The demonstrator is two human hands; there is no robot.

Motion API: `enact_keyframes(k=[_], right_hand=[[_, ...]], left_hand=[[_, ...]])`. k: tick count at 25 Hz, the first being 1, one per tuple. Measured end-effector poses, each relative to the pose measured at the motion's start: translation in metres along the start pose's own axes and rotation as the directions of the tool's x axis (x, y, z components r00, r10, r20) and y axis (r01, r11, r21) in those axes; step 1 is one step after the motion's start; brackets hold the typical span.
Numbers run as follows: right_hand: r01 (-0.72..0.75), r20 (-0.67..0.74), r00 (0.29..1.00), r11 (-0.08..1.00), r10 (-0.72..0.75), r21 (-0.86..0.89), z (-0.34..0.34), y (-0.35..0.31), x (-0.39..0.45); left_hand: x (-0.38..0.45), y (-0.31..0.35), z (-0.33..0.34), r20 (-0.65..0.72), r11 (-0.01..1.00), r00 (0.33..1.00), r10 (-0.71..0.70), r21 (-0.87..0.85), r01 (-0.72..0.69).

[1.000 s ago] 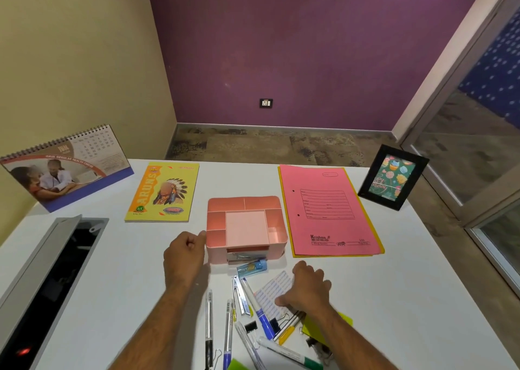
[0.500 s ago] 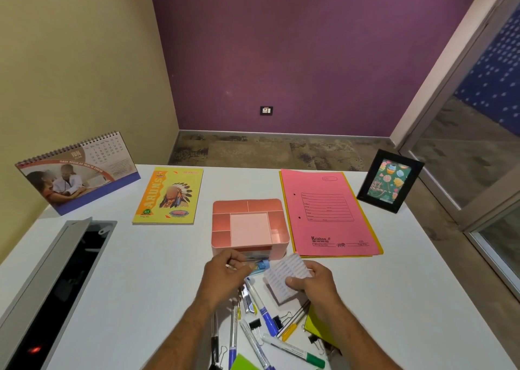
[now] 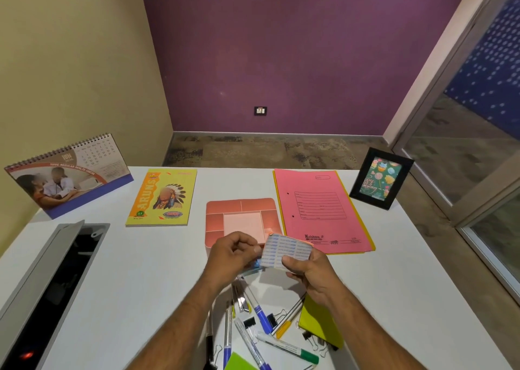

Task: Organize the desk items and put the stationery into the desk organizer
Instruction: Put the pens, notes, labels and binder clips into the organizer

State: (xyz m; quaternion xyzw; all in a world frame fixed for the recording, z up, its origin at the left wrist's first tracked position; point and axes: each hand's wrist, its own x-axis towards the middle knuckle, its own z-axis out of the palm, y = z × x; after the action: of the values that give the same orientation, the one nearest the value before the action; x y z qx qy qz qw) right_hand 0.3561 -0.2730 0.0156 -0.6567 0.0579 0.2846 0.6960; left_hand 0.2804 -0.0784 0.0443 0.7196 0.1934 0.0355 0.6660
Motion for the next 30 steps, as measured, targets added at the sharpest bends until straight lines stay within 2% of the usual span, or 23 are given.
enact_keyframes(k=[4,6,8,10,13,15,17,19,25,27,30], right_hand=[[0.038,0.070,0.997,0.999,-0.036,-0.027,-0.004,-0.004,0.001],[0.076,0.083,0.994,0.992,-0.068,-0.102,-0.013,-0.004,0.002],[0.107,0.065,0.994,0.947,-0.091,-0.303,-0.032,0.000,0.001],[0.082,0.049,0.997,0.831,-0.065,-0.550,-0.059,0.012,-0.002],[0.029,0.074,0.995,0.527,0.063,-0.850,-0.090,0.028,-0.011],[-0.014,0.034,0.990,0.342,0.135,-0.940,-0.097,0.035,-0.016],[-0.055,-0.011,0.986,0.262,0.169,-0.963,-0.097,0.038,-0.018],[-0.075,-0.024,0.984,0.296,0.175,-0.952,-0.098,0.041,-0.016],[-0.017,0.039,0.994,0.496,0.104,-0.868,-0.102,0.034,-0.010],[-0.023,0.057,0.993,0.643,0.104,-0.765,-0.101,0.023,-0.007],[-0.033,0.049,0.997,0.873,0.065,-0.486,-0.092,0.000,-0.005]], left_hand=[[0.005,0.009,0.013,0.115,0.998,0.993,-0.007,0.069,-0.001],[0.007,0.011,0.020,0.084,0.997,0.996,0.011,0.077,-0.017],[0.013,0.014,0.020,0.007,0.992,0.998,0.059,0.116,-0.059],[0.023,0.021,0.016,-0.096,0.973,0.985,0.141,0.199,-0.120],[0.046,0.033,0.006,-0.221,0.909,0.926,0.305,0.358,-0.214],[0.059,0.044,0.000,-0.263,0.844,0.881,0.393,0.484,-0.232],[0.069,0.054,-0.002,-0.277,0.792,0.857,0.435,0.571,-0.217],[0.074,0.061,0.003,-0.268,0.772,0.869,0.415,0.609,-0.181],[0.071,0.055,0.028,-0.277,0.797,0.917,0.288,0.601,-0.069],[0.071,0.054,0.033,-0.275,0.814,0.918,0.286,0.575,-0.081],[0.072,0.058,0.037,-0.280,0.798,0.902,0.329,0.593,-0.107]])
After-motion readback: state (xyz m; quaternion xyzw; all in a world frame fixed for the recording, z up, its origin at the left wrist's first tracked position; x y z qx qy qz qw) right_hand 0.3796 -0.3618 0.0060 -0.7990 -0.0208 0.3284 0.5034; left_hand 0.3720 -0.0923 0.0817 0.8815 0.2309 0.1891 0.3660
